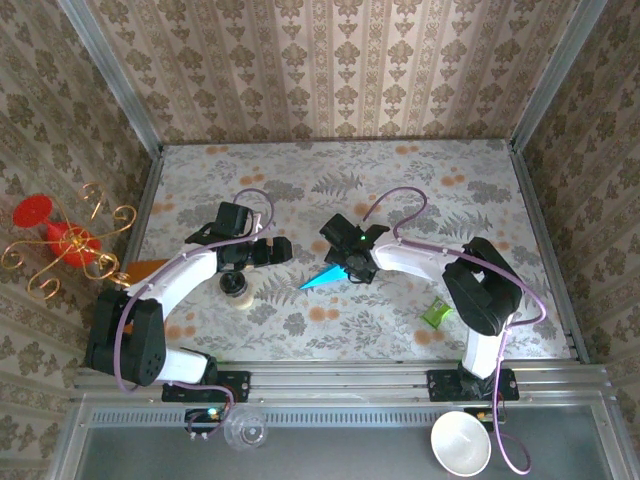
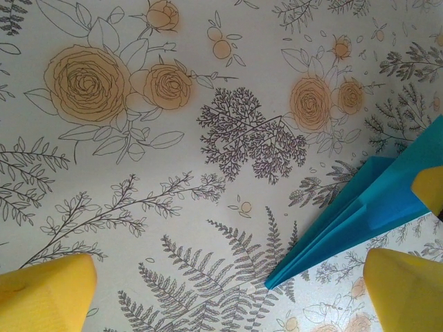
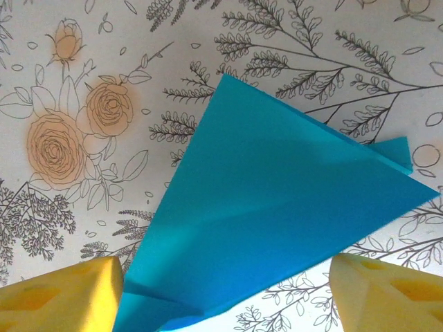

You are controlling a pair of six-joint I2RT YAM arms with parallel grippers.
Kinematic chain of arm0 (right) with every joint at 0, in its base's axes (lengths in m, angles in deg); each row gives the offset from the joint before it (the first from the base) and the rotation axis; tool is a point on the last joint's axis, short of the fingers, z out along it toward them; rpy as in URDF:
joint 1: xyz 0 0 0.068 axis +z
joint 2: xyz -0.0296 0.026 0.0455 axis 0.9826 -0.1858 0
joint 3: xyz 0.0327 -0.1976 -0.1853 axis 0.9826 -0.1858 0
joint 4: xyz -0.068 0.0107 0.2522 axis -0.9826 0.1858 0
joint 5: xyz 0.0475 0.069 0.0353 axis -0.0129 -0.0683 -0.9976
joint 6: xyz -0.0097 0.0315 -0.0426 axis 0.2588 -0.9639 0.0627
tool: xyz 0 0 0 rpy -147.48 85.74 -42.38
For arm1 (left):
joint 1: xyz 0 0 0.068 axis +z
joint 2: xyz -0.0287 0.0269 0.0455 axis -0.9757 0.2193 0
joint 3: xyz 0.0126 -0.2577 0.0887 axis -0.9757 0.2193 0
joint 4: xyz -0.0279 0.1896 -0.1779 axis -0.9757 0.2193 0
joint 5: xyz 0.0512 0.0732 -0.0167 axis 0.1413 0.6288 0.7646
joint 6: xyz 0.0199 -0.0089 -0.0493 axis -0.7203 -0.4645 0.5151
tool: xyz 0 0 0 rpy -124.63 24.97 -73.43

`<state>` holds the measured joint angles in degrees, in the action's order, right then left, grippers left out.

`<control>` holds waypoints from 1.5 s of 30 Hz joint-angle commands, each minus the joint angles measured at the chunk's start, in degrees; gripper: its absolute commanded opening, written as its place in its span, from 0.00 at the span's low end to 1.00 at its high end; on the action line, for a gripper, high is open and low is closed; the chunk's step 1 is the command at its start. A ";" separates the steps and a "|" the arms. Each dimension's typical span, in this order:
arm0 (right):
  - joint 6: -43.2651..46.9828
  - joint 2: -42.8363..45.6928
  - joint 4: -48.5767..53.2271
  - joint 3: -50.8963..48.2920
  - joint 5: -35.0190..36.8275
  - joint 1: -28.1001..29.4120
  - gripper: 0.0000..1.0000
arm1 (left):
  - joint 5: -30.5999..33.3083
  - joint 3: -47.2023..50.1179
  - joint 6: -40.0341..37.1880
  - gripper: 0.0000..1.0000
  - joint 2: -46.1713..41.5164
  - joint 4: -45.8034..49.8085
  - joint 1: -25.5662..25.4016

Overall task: Fold a paper plane with a square sheet of paper (pick it up from the middle)
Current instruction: Turn over a paper plane at the center of the table.

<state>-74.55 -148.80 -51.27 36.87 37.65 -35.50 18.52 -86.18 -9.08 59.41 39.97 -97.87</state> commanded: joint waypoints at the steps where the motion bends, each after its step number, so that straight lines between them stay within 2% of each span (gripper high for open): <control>1: -1.13 -0.79 2.78 0.46 0.03 0.60 0.77 | -0.92 0.20 -0.48 1.00 0.45 1.04 0.23; 10: -3.70 2.70 2.05 -2.92 0.13 1.67 0.65 | -0.92 -0.04 -0.36 1.00 1.41 0.73 0.23; 19: -5.05 3.24 1.60 -4.32 -0.02 2.27 0.49 | -0.83 -0.06 -0.39 1.00 1.77 0.71 0.23; 24: -5.33 2.34 1.60 -4.37 -0.43 2.33 0.37 | -0.83 -0.06 -0.33 1.00 1.83 0.73 0.23; 32: -4.45 2.99 1.60 -3.96 1.05 2.13 0.11 | -0.70 -0.47 -0.18 1.00 1.91 0.96 0.34; 36: -0.44 5.17 -0.69 -3.84 2.14 1.06 0.07 | -0.25 -0.61 0.67 1.00 1.44 0.75 0.40; 40: 9.80 7.40 -9.92 -4.65 -4.78 -1.89 0.03 | 0.05 -0.50 2.01 1.00 0.28 0.22 1.00; 45: 20.33 5.73 -22.39 -4.51 -22.12 -6.37 0.04 | -0.13 0.02 3.87 0.98 -1.59 -1.25 1.80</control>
<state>-62.55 -142.68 -64.80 32.74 26.55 -40.18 18.59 -86.18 -7.20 60.02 39.71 -96.71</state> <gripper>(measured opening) 0.066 0.987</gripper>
